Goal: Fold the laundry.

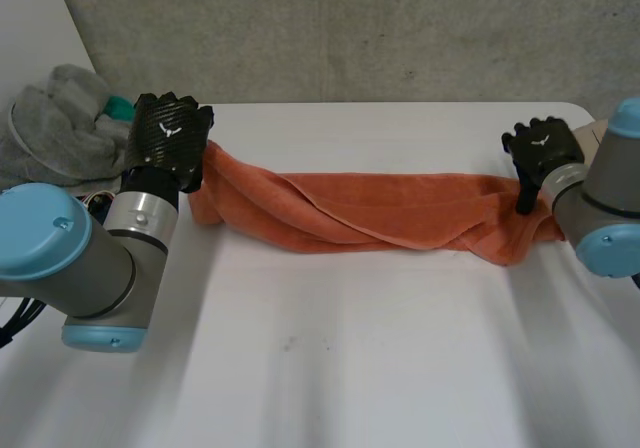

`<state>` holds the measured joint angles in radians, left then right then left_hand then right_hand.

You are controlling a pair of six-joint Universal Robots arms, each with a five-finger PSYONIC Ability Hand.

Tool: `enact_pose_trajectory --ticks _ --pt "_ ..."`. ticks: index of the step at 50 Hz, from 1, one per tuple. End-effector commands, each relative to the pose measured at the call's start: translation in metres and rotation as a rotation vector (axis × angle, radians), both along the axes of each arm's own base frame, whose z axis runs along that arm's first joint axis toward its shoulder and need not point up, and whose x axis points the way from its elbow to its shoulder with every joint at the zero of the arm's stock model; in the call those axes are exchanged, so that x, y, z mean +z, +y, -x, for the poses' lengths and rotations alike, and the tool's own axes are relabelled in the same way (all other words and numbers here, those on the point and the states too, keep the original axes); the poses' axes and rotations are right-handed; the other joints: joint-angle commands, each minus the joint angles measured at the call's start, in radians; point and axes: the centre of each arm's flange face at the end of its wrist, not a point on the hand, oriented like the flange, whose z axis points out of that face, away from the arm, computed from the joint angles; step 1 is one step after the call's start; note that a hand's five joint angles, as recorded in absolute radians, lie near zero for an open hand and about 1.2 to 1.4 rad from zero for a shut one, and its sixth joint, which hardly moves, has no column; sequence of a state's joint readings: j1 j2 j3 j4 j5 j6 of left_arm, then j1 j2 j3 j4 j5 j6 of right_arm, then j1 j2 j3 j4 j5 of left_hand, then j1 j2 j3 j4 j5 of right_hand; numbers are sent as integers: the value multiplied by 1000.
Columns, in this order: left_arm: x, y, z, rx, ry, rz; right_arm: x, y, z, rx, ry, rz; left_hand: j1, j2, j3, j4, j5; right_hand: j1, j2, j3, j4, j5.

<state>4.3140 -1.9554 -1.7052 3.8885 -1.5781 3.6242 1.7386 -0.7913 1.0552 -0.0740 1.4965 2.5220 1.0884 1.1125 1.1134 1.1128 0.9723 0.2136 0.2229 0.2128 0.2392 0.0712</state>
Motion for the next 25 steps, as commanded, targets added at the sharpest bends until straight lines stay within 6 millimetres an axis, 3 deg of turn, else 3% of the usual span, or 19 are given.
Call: enact_pose_trajectory --ticks 1,7,10,17,25 --pt "0 -3 -2 7 3 1 44 40 6 36 -1 18 153 129 128 128 94 -39 -48 -38 -65 -71" --pt "-2 -3 -3 11 1 -8 22 93 0 230 40 -186 153 129 128 128 94 241 232 242 216 209" --pt "-2 -3 -3 11 3 -9 5 103 3 289 117 -221 153 129 128 128 94 253 244 254 227 221" --pt "-8 -2 -2 6 -3 -23 -29 93 12 353 360 -119 141 117 116 117 82 256 247 257 230 224" --pt "-8 -4 -3 13 -3 -23 -51 76 12 361 419 -55 132 108 107 108 74 297 288 298 271 265"
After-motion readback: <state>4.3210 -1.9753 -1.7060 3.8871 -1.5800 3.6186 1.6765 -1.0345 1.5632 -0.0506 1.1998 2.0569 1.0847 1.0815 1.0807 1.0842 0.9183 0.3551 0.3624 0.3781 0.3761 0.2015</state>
